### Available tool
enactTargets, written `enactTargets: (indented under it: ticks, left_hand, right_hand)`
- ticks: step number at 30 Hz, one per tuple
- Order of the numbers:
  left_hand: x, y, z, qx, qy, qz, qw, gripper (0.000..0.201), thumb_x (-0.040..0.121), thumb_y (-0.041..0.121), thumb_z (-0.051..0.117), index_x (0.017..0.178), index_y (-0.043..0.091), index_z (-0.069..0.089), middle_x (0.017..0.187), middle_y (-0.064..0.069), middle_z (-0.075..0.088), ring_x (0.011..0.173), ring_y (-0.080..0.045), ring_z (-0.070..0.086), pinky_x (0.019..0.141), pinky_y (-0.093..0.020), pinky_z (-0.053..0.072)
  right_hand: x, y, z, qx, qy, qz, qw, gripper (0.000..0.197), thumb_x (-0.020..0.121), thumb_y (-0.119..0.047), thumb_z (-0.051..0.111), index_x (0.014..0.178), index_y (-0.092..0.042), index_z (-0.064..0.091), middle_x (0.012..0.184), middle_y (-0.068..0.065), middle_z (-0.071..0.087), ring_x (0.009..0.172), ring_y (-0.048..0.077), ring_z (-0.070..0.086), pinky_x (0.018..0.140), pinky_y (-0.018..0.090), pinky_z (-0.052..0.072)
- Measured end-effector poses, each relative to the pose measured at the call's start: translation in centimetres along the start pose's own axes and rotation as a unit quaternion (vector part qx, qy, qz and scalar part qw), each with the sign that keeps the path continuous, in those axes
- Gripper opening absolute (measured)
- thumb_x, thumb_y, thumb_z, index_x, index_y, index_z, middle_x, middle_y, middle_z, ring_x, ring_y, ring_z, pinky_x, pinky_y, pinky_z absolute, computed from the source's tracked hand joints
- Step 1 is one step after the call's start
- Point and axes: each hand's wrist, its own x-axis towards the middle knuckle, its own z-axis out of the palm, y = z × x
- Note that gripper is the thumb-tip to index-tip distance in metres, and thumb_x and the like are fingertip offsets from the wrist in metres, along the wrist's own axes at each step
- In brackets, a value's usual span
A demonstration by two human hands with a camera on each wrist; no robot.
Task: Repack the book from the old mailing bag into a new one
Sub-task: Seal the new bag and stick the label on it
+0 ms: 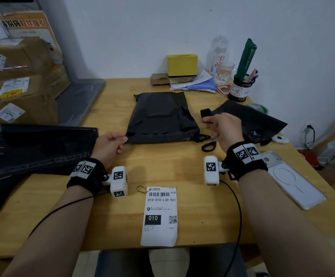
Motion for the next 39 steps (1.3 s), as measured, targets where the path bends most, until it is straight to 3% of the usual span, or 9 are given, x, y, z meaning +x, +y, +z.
enactTargets:
  ticks: [4, 6, 9, 13, 17, 23, 27, 35, 39]
  left_hand:
    - [-0.3, 0.2, -0.1, -0.007, 0.002, -0.018, 1.0, 0.012, 0.092, -0.004, 0.062, 0.095, 0.008, 0.063, 0.084, -0.006, 0.06, 0.056, -0.008, 0.046, 0.044, -0.013, 0.041]
    - [-0.5, 0.4, -0.3, -0.001, -0.004, -0.034, 0.999, 0.012, 0.092, -0.004, 0.061, 0.098, 0.006, 0.062, 0.083, -0.005, 0.059, 0.054, -0.007, 0.045, 0.043, -0.012, 0.04]
    - [-1.0, 0.5, -0.9, 0.002, -0.02, -0.057, 0.998, 0.013, 0.092, -0.004, 0.061, 0.095, 0.009, 0.062, 0.081, -0.005, 0.057, 0.052, -0.006, 0.045, 0.042, -0.012, 0.04]
    - [-1.3, 0.6, -1.9, -0.007, -0.033, -0.073, 0.997, 0.015, 0.092, -0.007, 0.06, 0.092, 0.008, 0.061, 0.073, -0.002, 0.052, 0.048, -0.004, 0.044, 0.04, -0.012, 0.037]
    - [-1.2, 0.6, -2.8, 0.034, -0.061, -0.088, 0.994, 0.018, 0.091, -0.007, 0.06, 0.094, 0.01, 0.059, 0.071, -0.001, 0.052, 0.047, -0.005, 0.042, 0.039, -0.013, 0.036]
    - [-0.5, 2.4, -4.1, 0.204, -0.134, -0.088, 0.966, 0.011, 0.093, 0.012, 0.065, 0.099, 0.012, 0.055, 0.071, -0.005, 0.054, 0.048, -0.01, 0.049, 0.038, -0.02, 0.032]
    - [-0.5, 3.6, -3.6, 0.225, -0.128, -0.061, 0.964, 0.023, 0.099, 0.033, 0.056, 0.117, 0.018, 0.054, 0.103, -0.009, 0.063, 0.057, -0.016, 0.059, 0.042, -0.023, 0.031]
    - [1.1, 3.7, -2.6, 0.191, -0.164, -0.075, 0.965, 0.036, 0.104, 0.012, 0.038, 0.114, 0.018, 0.072, 0.113, -0.009, 0.069, 0.05, -0.013, 0.054, 0.035, -0.018, 0.027]
    - [2.0, 3.5, -2.9, 0.179, -0.166, -0.08, 0.966, 0.046, 0.096, -0.007, 0.033, 0.111, 0.012, 0.073, 0.09, -0.011, 0.06, 0.047, -0.01, 0.049, 0.033, -0.018, 0.025]
  right_hand:
    - [0.0, -0.6, 0.1, -0.087, -0.018, 0.033, 0.996, 0.016, 0.081, 0.0, 0.047, 0.068, -0.01, 0.047, 0.064, 0.01, 0.055, 0.037, 0.014, 0.027, 0.039, 0.022, 0.018]
    - [0.0, -0.7, 0.2, -0.142, -0.053, 0.059, 0.987, 0.011, 0.09, -0.02, 0.056, 0.085, -0.01, 0.056, 0.064, 0.006, 0.054, 0.038, 0.013, 0.029, 0.04, 0.022, 0.021]
    - [0.1, -0.5, 0.6, -0.195, -0.047, 0.064, 0.978, 0.036, 0.098, -0.047, 0.054, 0.092, -0.011, 0.058, 0.064, 0.005, 0.056, 0.042, 0.015, 0.034, 0.042, 0.023, 0.025]
    - [0.3, 0.1, 0.9, -0.209, -0.06, 0.051, 0.975, 0.021, 0.104, -0.021, 0.046, 0.12, -0.014, 0.057, 0.071, 0.008, 0.059, 0.04, 0.012, 0.034, 0.037, 0.021, 0.025]
    - [0.7, 0.9, 0.7, -0.264, -0.124, 0.057, 0.955, 0.049, 0.096, 0.007, 0.029, 0.126, -0.018, 0.059, 0.096, 0.015, 0.068, 0.038, 0.01, 0.027, 0.035, 0.021, 0.021]
    - [1.5, 1.5, 0.5, -0.261, -0.132, 0.036, 0.956, 0.055, 0.094, 0.009, 0.029, 0.12, -0.022, 0.066, 0.108, 0.015, 0.068, 0.038, 0.009, 0.024, 0.035, 0.021, 0.024]
    - [1.8, 1.8, 0.8, -0.219, -0.152, 0.046, 0.963, 0.053, 0.09, 0.008, 0.032, 0.107, -0.021, 0.072, 0.088, 0.005, 0.067, 0.043, 0.011, 0.025, 0.038, 0.021, 0.021]
    - [1.6, 2.0, 2.1, -0.157, -0.178, 0.116, 0.964, 0.044, 0.093, 0.0, 0.036, 0.111, -0.013, 0.074, 0.078, 0.001, 0.05, 0.042, 0.01, 0.024, 0.034, 0.021, 0.019]
    - [1.5, 2.0, 2.2, -0.153, -0.181, 0.14, 0.961, 0.043, 0.096, 0.003, 0.033, 0.111, -0.004, 0.073, 0.069, 0.001, 0.046, 0.041, 0.009, 0.023, 0.033, 0.021, 0.019]
